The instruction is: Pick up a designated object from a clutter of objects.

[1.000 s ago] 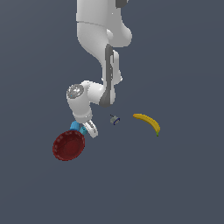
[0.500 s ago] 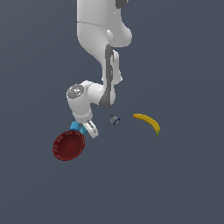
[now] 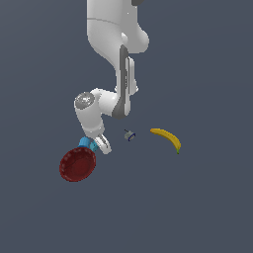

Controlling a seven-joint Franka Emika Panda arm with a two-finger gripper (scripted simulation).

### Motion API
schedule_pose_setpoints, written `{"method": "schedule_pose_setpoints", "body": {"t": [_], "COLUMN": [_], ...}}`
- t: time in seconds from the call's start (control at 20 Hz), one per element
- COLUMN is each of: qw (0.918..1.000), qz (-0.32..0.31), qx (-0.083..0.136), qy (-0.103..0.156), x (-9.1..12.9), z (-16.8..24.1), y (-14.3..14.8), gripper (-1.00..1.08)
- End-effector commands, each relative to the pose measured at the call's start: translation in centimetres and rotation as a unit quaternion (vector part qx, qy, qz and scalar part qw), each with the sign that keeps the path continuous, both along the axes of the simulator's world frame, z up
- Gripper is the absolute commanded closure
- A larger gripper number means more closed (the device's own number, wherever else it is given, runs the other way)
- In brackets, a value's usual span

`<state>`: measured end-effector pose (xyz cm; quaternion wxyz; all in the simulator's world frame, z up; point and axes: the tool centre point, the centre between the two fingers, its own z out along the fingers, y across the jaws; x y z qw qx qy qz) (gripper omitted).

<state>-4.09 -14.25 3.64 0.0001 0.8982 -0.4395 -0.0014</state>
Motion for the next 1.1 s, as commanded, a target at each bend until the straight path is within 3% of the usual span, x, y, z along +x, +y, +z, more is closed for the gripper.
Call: {"method": "schedule_pose_setpoints", "body": {"t": [0.0,0.4,1.05], "qw": [1.0000,1.0000,1.0000], "qz": [0.000,-0.001,-0.002], "qx": [0.000,0.000,-0.002], "qy": [-0.002,-0.001,-0.001], "x": [0.2,0.8,2.3], "z": [1.2,7.1,20.5], "y": [0.1,0.6,1.6], "gripper": [1.08,1.08,1.08]}}
